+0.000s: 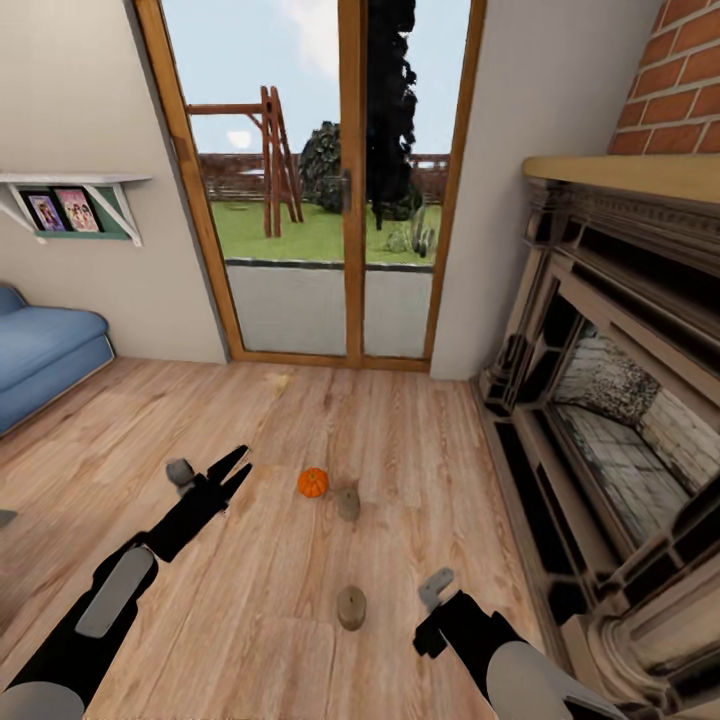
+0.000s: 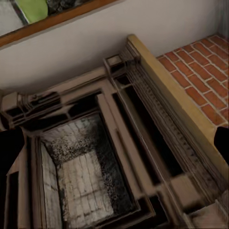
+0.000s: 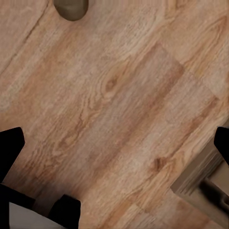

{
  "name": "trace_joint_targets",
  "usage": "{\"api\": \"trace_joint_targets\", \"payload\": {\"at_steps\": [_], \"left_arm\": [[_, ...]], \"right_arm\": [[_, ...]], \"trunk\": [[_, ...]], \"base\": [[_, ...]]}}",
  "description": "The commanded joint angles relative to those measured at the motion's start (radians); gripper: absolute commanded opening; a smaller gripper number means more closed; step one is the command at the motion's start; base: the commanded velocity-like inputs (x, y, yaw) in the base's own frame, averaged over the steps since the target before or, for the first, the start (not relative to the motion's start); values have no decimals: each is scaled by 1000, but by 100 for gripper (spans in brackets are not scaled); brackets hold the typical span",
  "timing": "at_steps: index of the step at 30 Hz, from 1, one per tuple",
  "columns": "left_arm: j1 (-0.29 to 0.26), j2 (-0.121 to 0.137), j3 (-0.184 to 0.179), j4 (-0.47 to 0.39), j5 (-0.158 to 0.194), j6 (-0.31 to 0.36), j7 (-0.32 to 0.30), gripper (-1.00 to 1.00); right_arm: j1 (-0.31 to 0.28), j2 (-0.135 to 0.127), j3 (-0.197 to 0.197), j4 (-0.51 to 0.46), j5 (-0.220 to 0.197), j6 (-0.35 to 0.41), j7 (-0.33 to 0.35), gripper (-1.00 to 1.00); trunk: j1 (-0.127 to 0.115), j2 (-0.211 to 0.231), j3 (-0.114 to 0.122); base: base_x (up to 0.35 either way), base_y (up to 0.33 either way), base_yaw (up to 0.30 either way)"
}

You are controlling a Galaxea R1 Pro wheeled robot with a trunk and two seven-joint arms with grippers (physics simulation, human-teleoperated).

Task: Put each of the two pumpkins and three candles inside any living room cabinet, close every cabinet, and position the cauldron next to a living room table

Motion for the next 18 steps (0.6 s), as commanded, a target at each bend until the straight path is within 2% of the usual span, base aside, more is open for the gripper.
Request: {"api": "trace_joint_targets", "payload": {"at_steps": [1,5,13,16,17,18], "left_arm": [[2,1,-2,-10,12,8,-53,100],[4,1,-3,-15,14,9,-108,100],[5,3,-2,-8,13,9,-121,100],[5,3,-2,-7,13,9,-122,100],[5,4,16,-6,13,8,-124,100],[6,4,21,-6,13,8,-124,100]], "right_arm": [[0,1,-7,5,11,2,12,100],[0,1,-6,20,11,0,16,100],[0,1,-6,24,11,-2,23,100],[0,1,-6,23,11,-2,86,100],[0,1,-6,19,10,-2,169,100],[0,1,-6,18,10,-2,183,100]], "trunk": [[0,0,-1],[0,0,-1],[0,0,-1],[0,0,-1],[0,0,-1],[0,0,-1]], "base": [[0,0,40],[55,0,17],[302,0,1],[337,0,0],[339,0,0],[339,0,0]]}}
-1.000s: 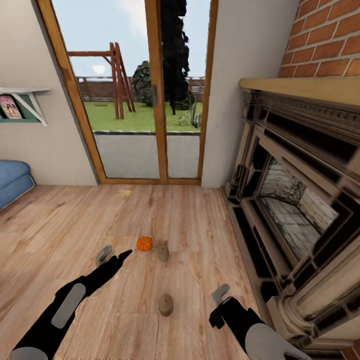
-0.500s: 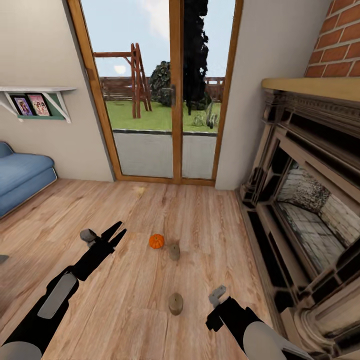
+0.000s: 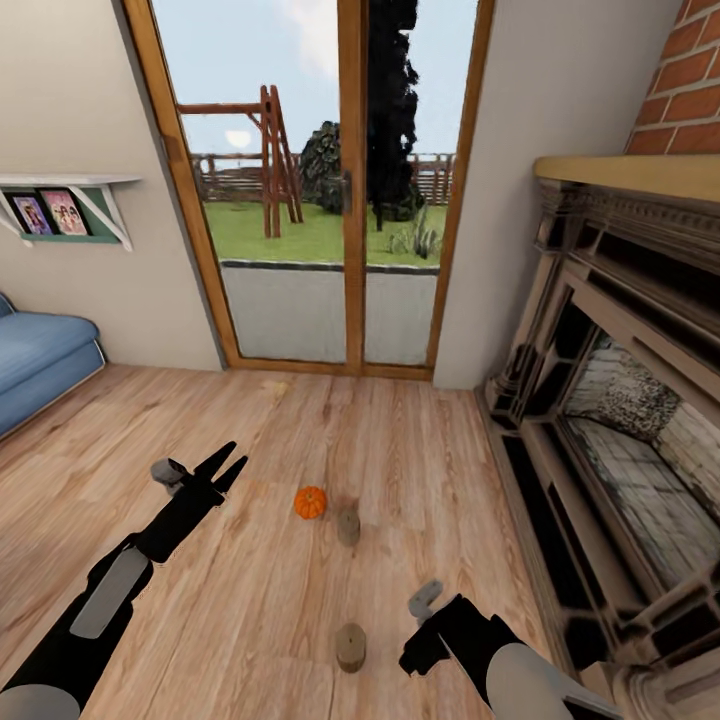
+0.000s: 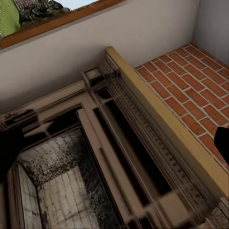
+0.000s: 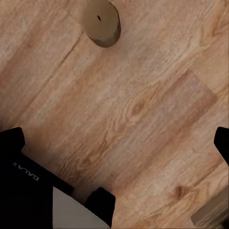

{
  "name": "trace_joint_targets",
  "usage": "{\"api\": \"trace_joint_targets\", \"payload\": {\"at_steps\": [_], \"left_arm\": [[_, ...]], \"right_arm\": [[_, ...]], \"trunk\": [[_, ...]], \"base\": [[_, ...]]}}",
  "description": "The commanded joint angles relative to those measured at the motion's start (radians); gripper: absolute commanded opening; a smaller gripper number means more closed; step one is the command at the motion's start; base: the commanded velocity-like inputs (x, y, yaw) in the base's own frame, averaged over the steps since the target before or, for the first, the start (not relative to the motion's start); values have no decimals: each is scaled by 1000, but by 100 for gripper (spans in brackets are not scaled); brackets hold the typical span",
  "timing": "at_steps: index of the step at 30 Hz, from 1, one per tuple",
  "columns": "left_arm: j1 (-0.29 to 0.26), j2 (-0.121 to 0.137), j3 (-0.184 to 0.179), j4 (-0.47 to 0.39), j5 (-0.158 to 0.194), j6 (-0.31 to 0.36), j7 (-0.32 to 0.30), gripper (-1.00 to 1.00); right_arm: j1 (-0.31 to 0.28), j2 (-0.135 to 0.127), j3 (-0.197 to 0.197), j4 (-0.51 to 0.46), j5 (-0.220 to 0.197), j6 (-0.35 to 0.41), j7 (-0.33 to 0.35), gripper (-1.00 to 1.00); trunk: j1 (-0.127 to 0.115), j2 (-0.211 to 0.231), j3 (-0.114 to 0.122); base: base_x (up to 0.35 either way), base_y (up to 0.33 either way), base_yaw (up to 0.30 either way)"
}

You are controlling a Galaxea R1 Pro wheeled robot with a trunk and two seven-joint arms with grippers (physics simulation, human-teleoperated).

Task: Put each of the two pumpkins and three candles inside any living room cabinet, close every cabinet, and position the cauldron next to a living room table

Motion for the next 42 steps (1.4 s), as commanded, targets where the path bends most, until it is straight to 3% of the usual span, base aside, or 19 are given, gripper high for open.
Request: {"api": "trace_joint_targets", "payload": {"at_steps": [1,13,24,34,36,38,42], "left_arm": [[1,1,15,0,8,8,-1,100],[1,0,23,1,8,8,-2,100],[7,0,23,2,9,6,-3,100],[8,-2,23,1,9,7,-2,100],[8,-3,22,1,9,7,-2,100],[8,-3,22,1,9,7,-2,100],[8,-3,22,1,9,6,-2,100]], "right_arm": [[0,1,-8,-5,10,4,45,100],[0,1,-8,-6,9,3,59,100],[0,1,-8,-7,7,3,60,100],[-10,1,-8,-52,0,6,0,100],[-32,1,-9,-54,-34,8,-47,100],[-50,1,-9,-52,-98,10,-90,100],[-91,1,-8,-48,-187,16,-119,100]], "trunk": [[1,0,-1],[1,0,-1],[1,0,-1],[39,-70,-32],[39,-70,-32],[39,-70,-32],[39,-70,-32]], "base": [[332,60,0],[258,187,0],[21,95,0],[0,1,0],[0,0,0],[0,0,0],[0,0,0]]}}
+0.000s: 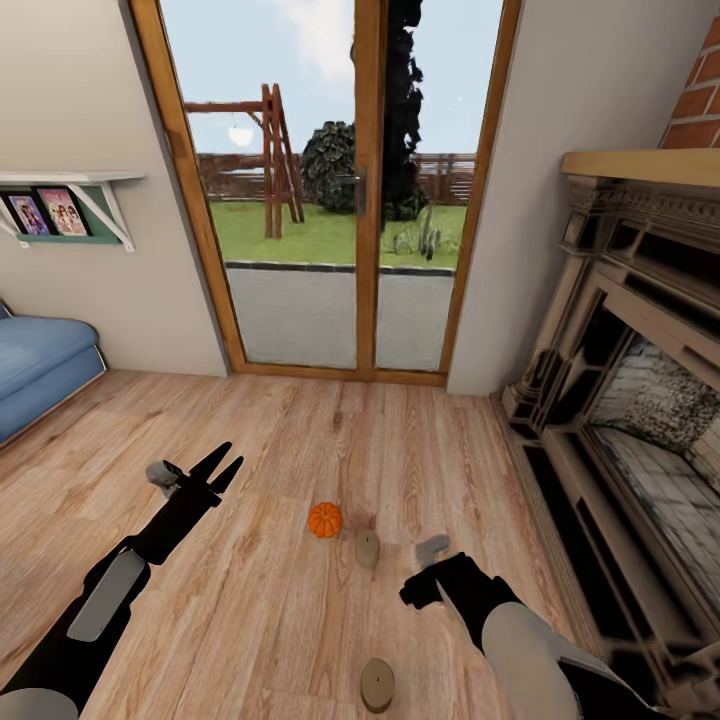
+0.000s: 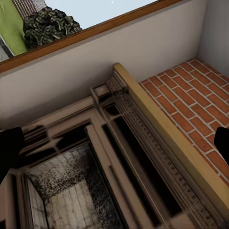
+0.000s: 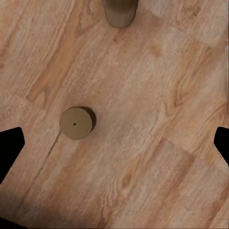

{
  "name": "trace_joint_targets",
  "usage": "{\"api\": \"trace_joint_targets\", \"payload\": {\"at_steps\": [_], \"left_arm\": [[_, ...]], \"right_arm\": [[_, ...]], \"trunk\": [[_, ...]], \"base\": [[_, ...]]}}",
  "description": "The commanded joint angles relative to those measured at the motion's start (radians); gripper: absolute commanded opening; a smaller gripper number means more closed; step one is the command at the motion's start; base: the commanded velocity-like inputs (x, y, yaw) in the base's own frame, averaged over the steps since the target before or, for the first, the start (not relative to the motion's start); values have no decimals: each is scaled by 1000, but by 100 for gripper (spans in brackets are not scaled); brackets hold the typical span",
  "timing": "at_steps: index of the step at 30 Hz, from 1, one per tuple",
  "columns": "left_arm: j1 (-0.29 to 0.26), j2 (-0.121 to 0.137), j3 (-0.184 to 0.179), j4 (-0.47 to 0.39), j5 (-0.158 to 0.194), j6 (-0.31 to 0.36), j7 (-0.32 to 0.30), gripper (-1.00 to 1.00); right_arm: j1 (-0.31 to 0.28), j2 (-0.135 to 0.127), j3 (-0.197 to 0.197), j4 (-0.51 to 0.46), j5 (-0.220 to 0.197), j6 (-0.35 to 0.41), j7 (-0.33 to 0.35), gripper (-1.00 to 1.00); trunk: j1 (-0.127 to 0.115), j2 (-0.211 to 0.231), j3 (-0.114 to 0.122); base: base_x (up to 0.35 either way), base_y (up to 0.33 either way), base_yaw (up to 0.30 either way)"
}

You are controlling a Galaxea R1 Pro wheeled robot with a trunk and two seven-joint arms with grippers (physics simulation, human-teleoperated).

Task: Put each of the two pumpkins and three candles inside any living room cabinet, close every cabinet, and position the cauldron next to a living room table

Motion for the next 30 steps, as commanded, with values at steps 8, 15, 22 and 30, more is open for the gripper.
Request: {"api": "trace_joint_targets", "payload": {"at_steps": [8,15,22,30], "left_arm": [[0,0,-1,1,8,9,-2,100],[0,-2,-1,0,8,10,-2,100],[0,-3,-1,1,8,10,-2,100],[0,-2,-1,1,8,10,-1,100]], "right_arm": [[-52,1,-8,0,-21,5,-10,100],[-57,1,-9,18,-23,-7,19,100],[-55,1,-10,19,-24,-5,29,100],[-54,1,-10,20,-24,-4,28,100]], "trunk": [[19,-35,-17],[46,-84,-39],[73,-133,-60],[103,-189,-86]], "base": [[0,0,0],[0,0,0],[0,0,22],[0,0,264]]}}
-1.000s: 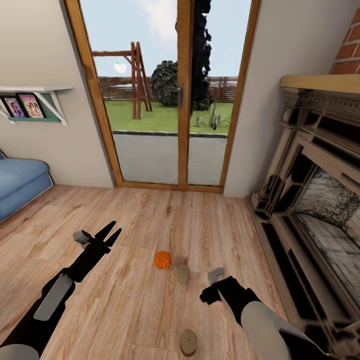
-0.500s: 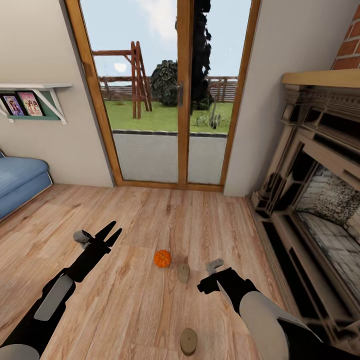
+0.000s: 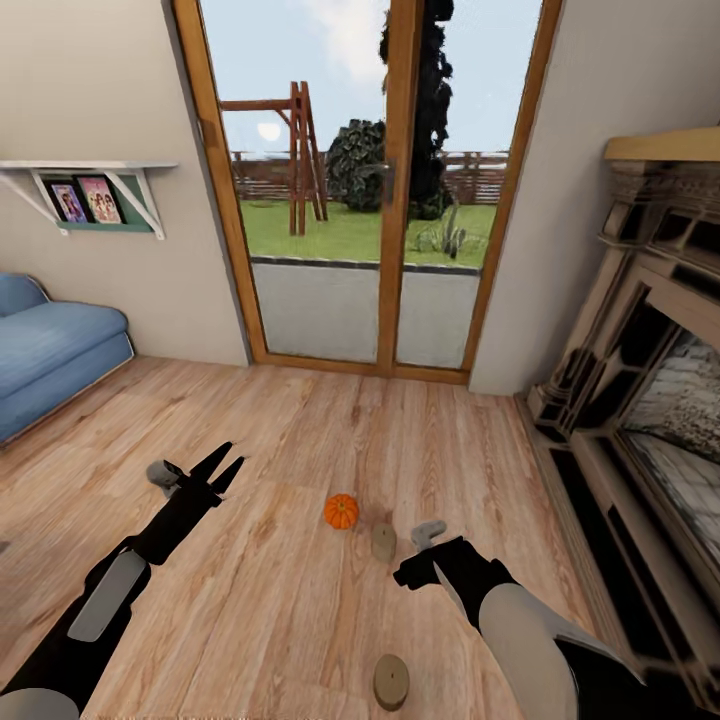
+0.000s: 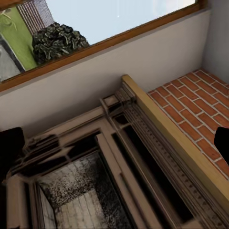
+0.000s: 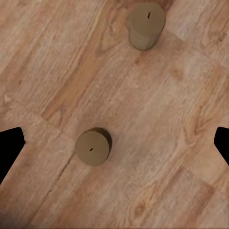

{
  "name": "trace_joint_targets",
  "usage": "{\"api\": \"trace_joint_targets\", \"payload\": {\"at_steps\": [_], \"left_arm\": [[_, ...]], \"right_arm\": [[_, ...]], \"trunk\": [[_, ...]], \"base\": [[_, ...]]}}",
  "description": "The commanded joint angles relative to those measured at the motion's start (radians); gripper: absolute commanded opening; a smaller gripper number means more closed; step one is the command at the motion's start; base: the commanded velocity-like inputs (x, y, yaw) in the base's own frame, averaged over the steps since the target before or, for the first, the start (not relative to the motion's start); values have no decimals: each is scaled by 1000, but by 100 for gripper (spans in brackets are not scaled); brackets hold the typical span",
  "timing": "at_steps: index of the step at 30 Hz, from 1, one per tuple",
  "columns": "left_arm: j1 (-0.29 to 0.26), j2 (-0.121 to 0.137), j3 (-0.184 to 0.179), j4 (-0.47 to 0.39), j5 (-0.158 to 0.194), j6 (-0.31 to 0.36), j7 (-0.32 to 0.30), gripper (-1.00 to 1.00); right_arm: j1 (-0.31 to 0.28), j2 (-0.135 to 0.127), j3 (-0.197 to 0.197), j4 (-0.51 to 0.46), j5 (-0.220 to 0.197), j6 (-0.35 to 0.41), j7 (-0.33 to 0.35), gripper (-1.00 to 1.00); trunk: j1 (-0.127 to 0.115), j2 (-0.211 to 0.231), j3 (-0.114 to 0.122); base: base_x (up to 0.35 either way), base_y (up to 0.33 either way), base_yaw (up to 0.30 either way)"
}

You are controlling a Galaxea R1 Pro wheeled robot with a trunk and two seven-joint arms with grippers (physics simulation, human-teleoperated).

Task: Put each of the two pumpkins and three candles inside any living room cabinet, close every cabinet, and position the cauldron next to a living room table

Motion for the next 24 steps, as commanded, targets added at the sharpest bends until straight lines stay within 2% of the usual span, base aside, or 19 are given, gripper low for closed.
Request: {"api": "trace_joint_targets", "payload": {"at_steps": [1,7,10,24], "left_arm": [[-1,0,-1,0,8,9,-1,100],[-1,-1,-1,2,9,9,0,100],[-1,-1,-1,2,10,9,1,100],[-1,-1,-1,2,10,10,2,100]], "right_arm": [[0,1,-8,-2,11,6,7,100],[0,1,-8,43,12,9,8,100],[4,1,-5,78,19,3,9,100],[10,-2,-3,77,37,3,4,100]], "trunk": [[4,-8,-4],[27,-50,-23],[38,-71,-32],[92,-169,-76]], "base": [[0,0,290],[0,0,270],[0,0,47],[0,0,3]]}}
